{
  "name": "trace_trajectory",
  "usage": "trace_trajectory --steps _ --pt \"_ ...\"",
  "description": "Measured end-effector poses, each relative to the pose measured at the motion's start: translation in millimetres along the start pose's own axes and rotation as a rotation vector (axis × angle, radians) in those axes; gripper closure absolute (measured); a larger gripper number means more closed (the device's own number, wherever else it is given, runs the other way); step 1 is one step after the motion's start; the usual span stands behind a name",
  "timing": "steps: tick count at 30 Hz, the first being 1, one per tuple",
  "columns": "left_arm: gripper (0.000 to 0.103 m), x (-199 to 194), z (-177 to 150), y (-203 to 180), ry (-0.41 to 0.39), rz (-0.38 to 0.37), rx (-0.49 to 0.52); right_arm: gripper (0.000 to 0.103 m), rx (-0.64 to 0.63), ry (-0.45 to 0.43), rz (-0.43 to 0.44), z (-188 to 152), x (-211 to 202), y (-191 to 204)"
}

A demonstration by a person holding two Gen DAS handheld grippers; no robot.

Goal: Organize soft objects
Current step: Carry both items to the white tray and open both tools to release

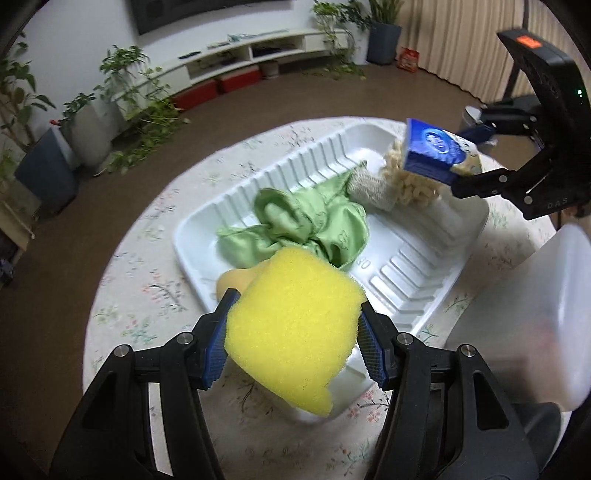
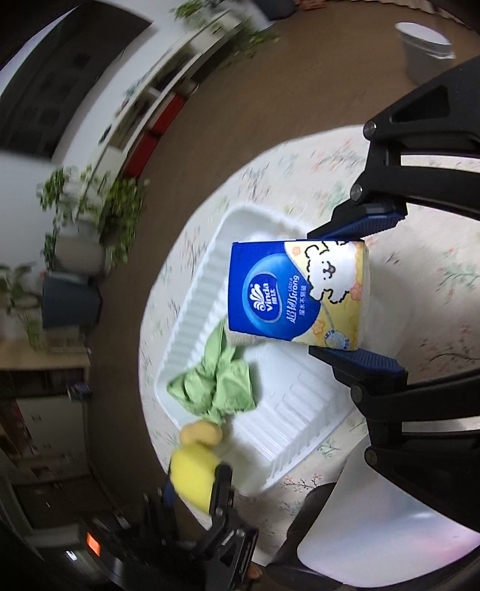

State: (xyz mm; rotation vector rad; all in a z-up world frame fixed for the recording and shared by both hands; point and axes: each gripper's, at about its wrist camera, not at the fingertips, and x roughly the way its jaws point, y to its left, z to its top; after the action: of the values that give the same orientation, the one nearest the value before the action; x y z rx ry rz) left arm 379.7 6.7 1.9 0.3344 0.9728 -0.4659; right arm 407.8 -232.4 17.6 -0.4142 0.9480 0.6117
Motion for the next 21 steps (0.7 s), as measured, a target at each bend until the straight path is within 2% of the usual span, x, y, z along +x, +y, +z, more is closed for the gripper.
trace_trajectory --steps 4,14,21 --pt "0.046 3.8 0.3 -1.2 -0.008 0.0 0.007 0.047 -0.082 0.033 0.017 2.1 19.1 12.5" --pt "0.045 9.6 -0.4 -5.6 -0.025 0.004 0.031 0.047 -0.148 0.028 0.046 1.0 35.7 29.0" --pt "0.041 13.5 0.6 -3.4 -0.031 0.015 0.026 0.047 -0.161 0.033 0.045 0.8 40.9 33.4"
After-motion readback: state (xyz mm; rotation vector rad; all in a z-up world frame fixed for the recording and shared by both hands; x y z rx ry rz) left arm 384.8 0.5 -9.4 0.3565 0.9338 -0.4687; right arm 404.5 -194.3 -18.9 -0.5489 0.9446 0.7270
